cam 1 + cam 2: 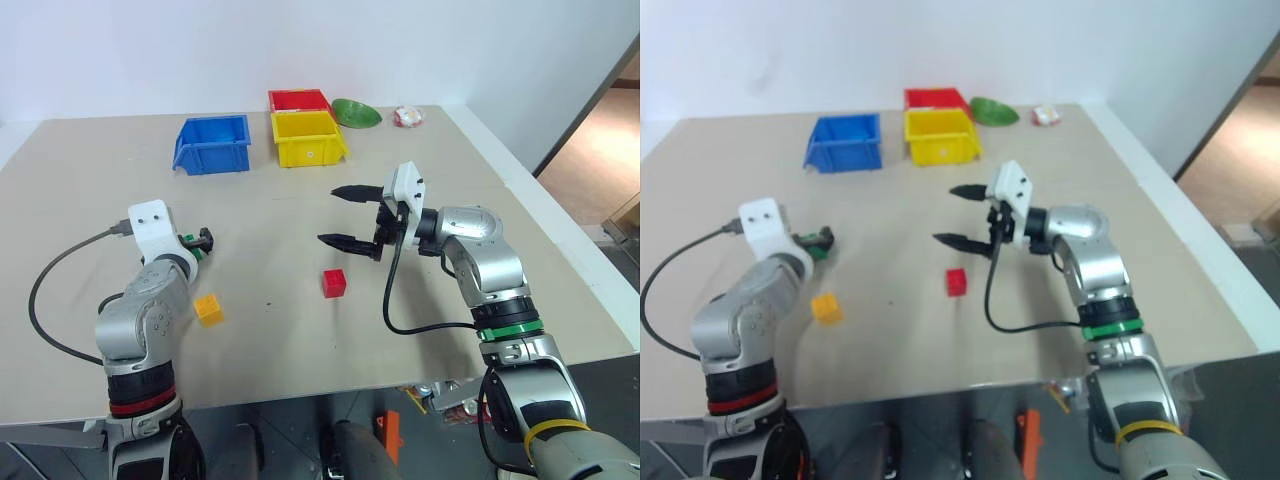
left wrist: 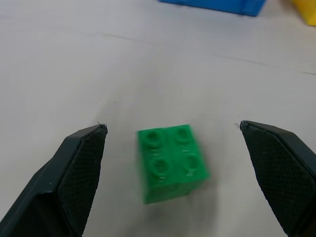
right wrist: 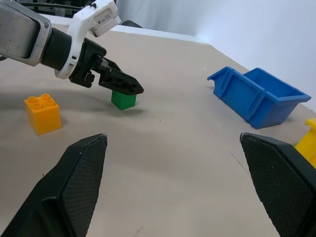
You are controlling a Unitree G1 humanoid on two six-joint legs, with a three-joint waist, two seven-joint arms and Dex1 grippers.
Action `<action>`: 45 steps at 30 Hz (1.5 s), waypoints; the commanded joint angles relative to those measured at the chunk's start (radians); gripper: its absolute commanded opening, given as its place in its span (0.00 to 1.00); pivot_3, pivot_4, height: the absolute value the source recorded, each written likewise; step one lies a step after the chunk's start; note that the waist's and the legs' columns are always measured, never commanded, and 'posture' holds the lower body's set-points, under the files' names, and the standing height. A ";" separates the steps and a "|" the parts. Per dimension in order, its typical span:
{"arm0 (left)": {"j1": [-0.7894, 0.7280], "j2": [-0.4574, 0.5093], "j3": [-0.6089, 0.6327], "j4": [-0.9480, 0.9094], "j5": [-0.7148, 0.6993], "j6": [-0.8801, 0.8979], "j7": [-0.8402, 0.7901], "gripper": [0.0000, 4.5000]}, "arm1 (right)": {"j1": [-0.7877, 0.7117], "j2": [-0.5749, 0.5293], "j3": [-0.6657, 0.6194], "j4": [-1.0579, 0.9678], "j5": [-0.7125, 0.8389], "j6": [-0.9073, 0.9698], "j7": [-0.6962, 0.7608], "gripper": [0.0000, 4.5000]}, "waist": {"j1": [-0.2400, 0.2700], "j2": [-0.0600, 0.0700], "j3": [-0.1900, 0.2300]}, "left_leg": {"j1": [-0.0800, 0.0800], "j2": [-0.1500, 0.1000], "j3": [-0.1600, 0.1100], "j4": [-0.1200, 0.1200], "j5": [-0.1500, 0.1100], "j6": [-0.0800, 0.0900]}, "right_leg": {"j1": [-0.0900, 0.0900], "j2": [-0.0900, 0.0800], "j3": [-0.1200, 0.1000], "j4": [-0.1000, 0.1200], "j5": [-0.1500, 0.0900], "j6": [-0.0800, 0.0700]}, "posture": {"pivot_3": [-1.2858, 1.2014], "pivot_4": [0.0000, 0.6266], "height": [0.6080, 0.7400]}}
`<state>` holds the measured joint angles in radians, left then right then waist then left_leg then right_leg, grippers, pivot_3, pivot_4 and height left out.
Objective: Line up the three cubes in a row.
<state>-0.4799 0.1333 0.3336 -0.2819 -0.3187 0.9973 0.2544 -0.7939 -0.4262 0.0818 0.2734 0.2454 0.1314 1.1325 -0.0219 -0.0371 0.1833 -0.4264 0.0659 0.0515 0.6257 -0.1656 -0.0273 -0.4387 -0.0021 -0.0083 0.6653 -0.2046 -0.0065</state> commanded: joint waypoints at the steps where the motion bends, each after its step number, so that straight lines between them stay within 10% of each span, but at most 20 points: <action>1: -0.031 0.006 0.020 -0.001 0.007 0.000 0.000 1.00 | -0.023 -0.012 -0.003 -0.011 0.001 -0.020 0.002 0.99 | 0.000 0.000 0.000 | 0.000 0.000 0.000 0.000 0.000 0.000 | 0.000 0.000 0.000 0.000 0.000 0.000 | 0.52 0.24 1.00; 9: -0.036 0.011 0.008 0.043 0.017 0.012 -0.021 1.00 | -0.027 -0.012 -0.005 -0.004 -0.002 -0.024 -0.001 0.99 | 0.000 0.000 0.000 | 0.000 0.000 0.000 0.000 0.000 0.000 | 0.000 0.000 0.000 0.000 0.000 0.000 | 0.52 0.24 1.00; 19: -0.045 0.041 -0.021 0.096 0.055 -0.004 -0.055 0.29 | -0.027 -0.022 0.000 -0.023 0.048 0.031 0.086 1.00 | 0.000 0.000 0.000 | 0.000 0.000 0.000 0.000 0.000 0.000 | 0.000 0.000 0.000 0.000 0.000 0.000 | 0.52 0.24 1.00; 33: -0.062 0.164 -0.076 0.037 0.045 0.028 -0.209 0.29 | -0.039 -0.017 0.009 -0.007 0.027 0.003 0.104 1.00 | 0.000 0.000 0.000 | -0.001 0.000 0.000 -0.001 0.000 0.000 | -0.001 0.000 0.000 0.000 0.000 0.000 | 0.52 0.24 1.00; 45: 0.036 0.602 -0.254 0.003 -0.110 -0.335 -1.038 0.29 | -0.061 -0.041 0.015 0.018 0.029 -0.011 0.116 1.00 | 0.000 0.000 0.000 | -0.001 0.000 0.001 -0.004 0.000 -0.001 | -0.003 -0.001 -0.001 -0.001 -0.002 -0.003 | 0.52 0.24 1.00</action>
<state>-0.4391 0.7101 0.0791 -0.2799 -0.4074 0.7460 -0.6846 -0.8287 -0.4616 0.1070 0.3010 0.2682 0.1341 1.2412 -0.0216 -0.0368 0.1836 -0.4276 0.0656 0.0523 0.6212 -0.1659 -0.0280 -0.4417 -0.0030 -0.0090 0.6641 -0.2073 -0.0103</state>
